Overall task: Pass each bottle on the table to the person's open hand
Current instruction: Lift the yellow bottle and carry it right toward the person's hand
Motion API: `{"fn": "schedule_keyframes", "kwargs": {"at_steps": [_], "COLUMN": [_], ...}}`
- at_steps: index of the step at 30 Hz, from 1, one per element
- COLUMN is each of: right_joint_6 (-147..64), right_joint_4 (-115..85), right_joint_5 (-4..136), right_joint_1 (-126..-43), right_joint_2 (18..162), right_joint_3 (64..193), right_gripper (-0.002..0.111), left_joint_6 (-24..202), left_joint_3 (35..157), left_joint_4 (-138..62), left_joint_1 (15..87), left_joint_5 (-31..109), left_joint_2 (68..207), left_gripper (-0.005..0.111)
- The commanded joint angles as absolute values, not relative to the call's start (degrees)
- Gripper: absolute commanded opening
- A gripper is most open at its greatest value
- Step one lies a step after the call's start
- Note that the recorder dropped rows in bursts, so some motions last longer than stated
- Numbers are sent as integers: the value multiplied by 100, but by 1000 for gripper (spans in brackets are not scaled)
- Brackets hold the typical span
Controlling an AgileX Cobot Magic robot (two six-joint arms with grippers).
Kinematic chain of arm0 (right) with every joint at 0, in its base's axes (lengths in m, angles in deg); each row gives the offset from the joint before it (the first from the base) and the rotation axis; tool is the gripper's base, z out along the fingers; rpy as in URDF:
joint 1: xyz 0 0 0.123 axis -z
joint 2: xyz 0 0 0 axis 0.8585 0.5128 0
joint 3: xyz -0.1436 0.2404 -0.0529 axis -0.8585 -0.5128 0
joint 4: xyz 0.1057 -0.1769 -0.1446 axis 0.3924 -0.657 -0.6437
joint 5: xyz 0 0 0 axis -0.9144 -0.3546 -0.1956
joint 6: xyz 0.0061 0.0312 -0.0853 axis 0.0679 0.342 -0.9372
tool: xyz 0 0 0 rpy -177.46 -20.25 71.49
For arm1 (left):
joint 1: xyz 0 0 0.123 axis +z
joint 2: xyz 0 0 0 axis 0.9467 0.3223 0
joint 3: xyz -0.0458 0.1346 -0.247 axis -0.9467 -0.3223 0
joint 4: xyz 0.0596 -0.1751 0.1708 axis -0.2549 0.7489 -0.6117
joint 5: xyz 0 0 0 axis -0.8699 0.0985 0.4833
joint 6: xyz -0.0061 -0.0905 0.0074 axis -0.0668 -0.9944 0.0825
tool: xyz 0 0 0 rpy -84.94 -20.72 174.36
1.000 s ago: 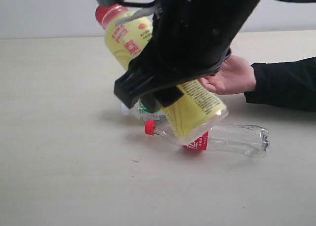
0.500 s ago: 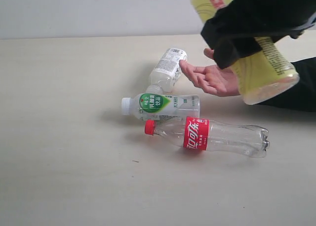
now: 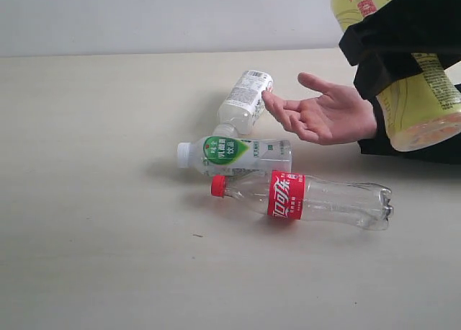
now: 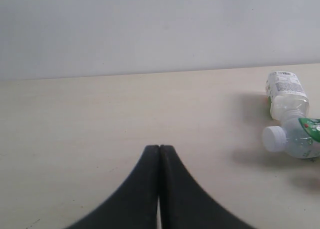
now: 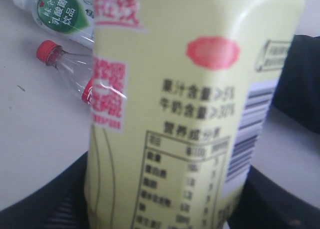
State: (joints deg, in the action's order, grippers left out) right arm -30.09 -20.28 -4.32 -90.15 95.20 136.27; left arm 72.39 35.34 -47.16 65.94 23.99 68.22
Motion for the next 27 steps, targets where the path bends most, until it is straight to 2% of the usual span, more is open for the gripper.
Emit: {"fn": "schedule_keyframes", "kwargs": {"at_steps": [1,17,27], "right_joint_6": [-2839,-3316,-3541], "right_joint_4": [-2158,-1729,-1348], "right_joint_5": [-275,10,241], "right_joint_1": [-8976,-8008,-7968], "right_joint_2": [9785,11636,12351], "right_joint_3": [13647,13774,14651], "right_gripper": [0,0,0], "left_joint_6": [7247,7247,7247], "left_joint_3": [3515,3515,3515], "left_joint_4": [-4742,-4742,-4742], "left_joint_1": [6603,6603,6603], "left_joint_5": [2434,2434,2434], "left_joint_2": [6787,6787,6787], "left_gripper": [0,0,0]}}
